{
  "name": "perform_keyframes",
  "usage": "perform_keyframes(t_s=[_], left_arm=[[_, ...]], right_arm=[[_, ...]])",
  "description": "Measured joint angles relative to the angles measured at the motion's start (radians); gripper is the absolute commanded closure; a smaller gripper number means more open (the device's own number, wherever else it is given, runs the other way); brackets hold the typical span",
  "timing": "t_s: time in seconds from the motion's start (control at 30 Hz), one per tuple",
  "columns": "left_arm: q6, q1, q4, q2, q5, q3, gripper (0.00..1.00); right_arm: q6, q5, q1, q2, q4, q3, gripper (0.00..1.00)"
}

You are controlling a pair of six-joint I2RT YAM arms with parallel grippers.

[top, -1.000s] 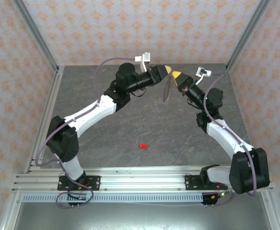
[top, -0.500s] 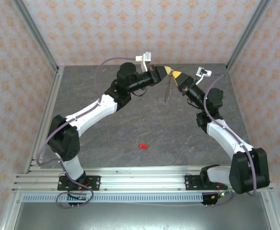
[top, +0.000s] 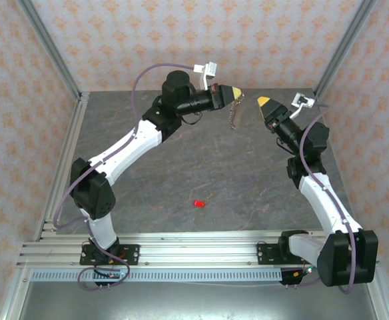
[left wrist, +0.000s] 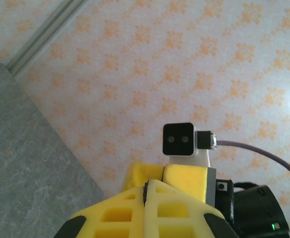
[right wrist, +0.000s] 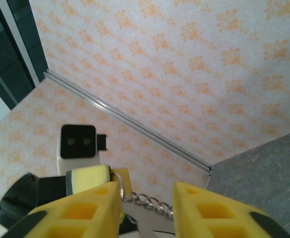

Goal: Put the keys on the keyring

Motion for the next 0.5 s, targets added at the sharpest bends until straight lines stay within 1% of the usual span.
perform_keyframes(t_s=[0.07,0.23,0.37,0.5], left_arm=[[0.045,0.011,-0.065,0.024,0.053,0.062,1.0],[0.141,0.018,-0.201,0.078,0.156,0.172,1.0],[0.182,0.018,-0.267,0.105,0.212,0.213,1.0],[0.201,0.018,-0.303,0.127,0.241,0.231,1.0]], right_arm=[[-0.006,-0.028,0.0,0.0,-0.009,0.012,0.61],[-0.022,-0.097,0.0,0.001,-0.021,0.056,0.6],[-0.025,-0.142,0.0,0.002,-0.02,0.079,0.62],[-0.025,-0.167,0.0,0.007,-0.02,0.081,0.64]])
